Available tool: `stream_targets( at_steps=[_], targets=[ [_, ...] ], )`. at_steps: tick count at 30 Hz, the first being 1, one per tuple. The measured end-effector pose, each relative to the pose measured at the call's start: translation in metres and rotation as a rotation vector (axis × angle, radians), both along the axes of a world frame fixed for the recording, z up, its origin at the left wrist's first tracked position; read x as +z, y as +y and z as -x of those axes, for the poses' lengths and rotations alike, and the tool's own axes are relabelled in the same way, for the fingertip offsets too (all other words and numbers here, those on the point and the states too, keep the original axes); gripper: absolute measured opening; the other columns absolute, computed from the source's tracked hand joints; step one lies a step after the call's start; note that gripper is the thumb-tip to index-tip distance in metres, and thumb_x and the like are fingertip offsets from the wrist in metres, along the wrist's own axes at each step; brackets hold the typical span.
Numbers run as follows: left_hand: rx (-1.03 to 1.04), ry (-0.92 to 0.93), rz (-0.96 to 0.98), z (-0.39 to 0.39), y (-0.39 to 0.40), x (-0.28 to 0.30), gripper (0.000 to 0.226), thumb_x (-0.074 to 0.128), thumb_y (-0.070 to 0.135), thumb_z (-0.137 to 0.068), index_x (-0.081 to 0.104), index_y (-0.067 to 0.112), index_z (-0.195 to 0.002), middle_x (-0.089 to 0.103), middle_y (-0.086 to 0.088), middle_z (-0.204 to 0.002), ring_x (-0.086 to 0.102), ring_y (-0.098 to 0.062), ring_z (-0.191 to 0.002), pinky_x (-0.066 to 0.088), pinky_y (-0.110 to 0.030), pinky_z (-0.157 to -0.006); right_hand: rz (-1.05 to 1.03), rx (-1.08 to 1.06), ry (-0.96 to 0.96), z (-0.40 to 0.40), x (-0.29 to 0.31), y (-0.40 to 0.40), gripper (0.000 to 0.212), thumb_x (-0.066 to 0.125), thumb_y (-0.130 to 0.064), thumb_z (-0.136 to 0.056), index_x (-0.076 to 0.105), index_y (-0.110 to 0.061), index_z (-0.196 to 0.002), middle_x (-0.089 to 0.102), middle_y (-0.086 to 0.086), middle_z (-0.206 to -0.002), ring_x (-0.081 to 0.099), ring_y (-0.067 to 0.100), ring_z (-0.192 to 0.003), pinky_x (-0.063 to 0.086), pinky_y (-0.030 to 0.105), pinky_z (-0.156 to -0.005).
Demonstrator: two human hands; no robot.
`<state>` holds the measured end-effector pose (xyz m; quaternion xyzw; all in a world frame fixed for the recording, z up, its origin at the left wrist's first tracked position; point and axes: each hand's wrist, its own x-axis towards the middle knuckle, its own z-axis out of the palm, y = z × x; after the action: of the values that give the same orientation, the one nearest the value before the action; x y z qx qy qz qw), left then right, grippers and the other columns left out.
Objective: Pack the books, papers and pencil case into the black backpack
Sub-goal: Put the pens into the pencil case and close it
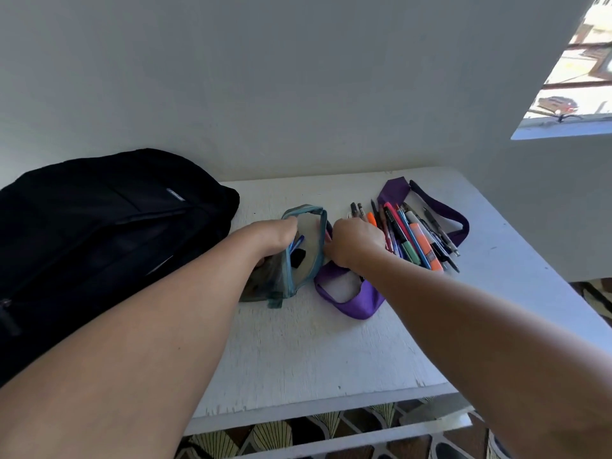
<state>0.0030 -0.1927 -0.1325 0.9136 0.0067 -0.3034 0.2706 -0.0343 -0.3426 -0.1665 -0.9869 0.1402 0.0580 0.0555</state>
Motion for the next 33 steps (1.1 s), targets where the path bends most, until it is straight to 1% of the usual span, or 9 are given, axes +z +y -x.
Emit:
stream_targets(
  at_steps=[7,12,14,16,18,23,27,30,33],
  targets=[
    [0.002,-0.033,-0.039,0.003,-0.003,-0.001,0.071,0.016,0.051,-0.106,0.022,0.007,-0.161,0.023,-0.021,-0.165,0.031,-0.037,-0.148,0.029,-0.043,-0.121,-0.093,-0.027,0.064,-0.003,0.005,0.002,0.015,0.051,-0.011,-0.097,0.064,-0.009,-0.106,0.059,0.005,-0.086,0.059,0.024,-0.075,0.047,0.035,-0.066],
    [-0.002,-0.062,-0.028,0.003,-0.008,0.002,0.065,0.014,0.046,-0.110,0.025,0.006,-0.160,0.023,-0.019,-0.166,0.031,-0.033,-0.148,0.025,-0.037,-0.120,-0.735,-0.288,-0.343,-0.012,0.015,-0.008,0.023,0.047,-0.026,-0.102,0.060,-0.007,-0.102,0.070,0.012,-0.086,0.063,0.022,-0.068,0.048,0.029,-0.058],
    [0.021,-0.043,0.035,0.003,-0.010,0.009,0.060,0.014,0.040,-0.111,0.045,0.001,-0.146,0.038,-0.022,-0.155,0.047,-0.034,-0.130,0.033,-0.037,-0.109,-1.068,-0.376,-0.365,-0.008,0.015,0.002,0.022,0.052,-0.024,-0.102,0.064,-0.006,-0.101,0.073,0.008,-0.073,0.065,0.014,-0.058,0.052,0.027,-0.055],
    [0.070,-0.016,0.088,0.002,-0.008,0.015,0.060,0.014,0.042,-0.110,0.050,0.002,-0.137,0.045,-0.023,-0.144,0.052,-0.033,-0.113,0.037,-0.039,-0.097,-1.197,-0.373,-0.266,-0.003,0.009,0.016,0.020,0.058,-0.024,-0.103,0.066,-0.006,-0.100,0.072,0.005,-0.070,0.067,0.012,-0.057,0.058,0.027,-0.061],
    [0.127,0.011,0.113,-0.001,-0.005,0.015,0.068,0.014,0.050,-0.107,0.041,0.004,-0.149,0.048,-0.025,-0.144,0.053,-0.037,-0.117,0.042,-0.045,-0.100,-1.205,-0.308,-0.152,0.001,0.001,0.027,0.022,0.063,-0.025,-0.103,0.068,-0.004,-0.101,0.073,0.005,-0.071,0.069,0.012,-0.060,0.062,0.031,-0.071],
    [0.223,0.063,0.124,0.000,0.003,0.015,0.073,0.013,0.057,-0.101,0.053,0.008,-0.139,0.063,-0.025,-0.122,0.062,-0.041,-0.107,0.050,-0.059,-0.099,-0.974,-0.111,-0.020,0.000,-0.005,0.040,0.023,0.066,-0.031,-0.100,0.068,-0.012,-0.088,0.072,0.006,-0.083,0.068,0.022,-0.078,0.060,0.036,-0.072],
    [0.188,0.026,0.114,0.008,0.000,0.021,0.070,0.018,0.055,-0.105,0.038,0.011,-0.154,0.043,-0.023,-0.153,0.045,-0.042,-0.136,0.038,-0.047,-0.104,-0.695,0.107,0.021,-0.001,0.009,0.046,0.021,0.051,-0.018,-0.104,0.070,-0.011,-0.100,0.066,0.003,-0.085,0.060,0.020,-0.076,0.050,0.030,-0.066],
    [0.121,-0.113,0.103,0.006,0.001,0.025,0.047,0.033,0.050,-0.103,0.060,0.017,-0.124,0.048,-0.015,-0.132,0.049,-0.034,-0.121,0.034,-0.039,-0.092,-0.467,0.243,0.023,0.000,0.019,0.045,0.032,0.042,-0.015,-0.107,0.069,-0.006,-0.120,0.068,0.006,-0.098,0.057,0.021,-0.079,0.044,0.030,-0.067],
    [0.074,-0.094,0.120,0.002,-0.002,0.021,0.042,0.032,0.041,-0.107,0.057,0.013,-0.090,0.047,-0.013,-0.105,0.050,-0.028,-0.096,0.035,-0.033,-0.080,-0.456,0.227,-0.103,0.003,0.024,0.025,0.030,0.048,-0.022,-0.106,0.075,-0.010,-0.109,0.072,0.003,-0.090,0.062,0.021,-0.072,0.049,0.032,-0.060]
  ],
)
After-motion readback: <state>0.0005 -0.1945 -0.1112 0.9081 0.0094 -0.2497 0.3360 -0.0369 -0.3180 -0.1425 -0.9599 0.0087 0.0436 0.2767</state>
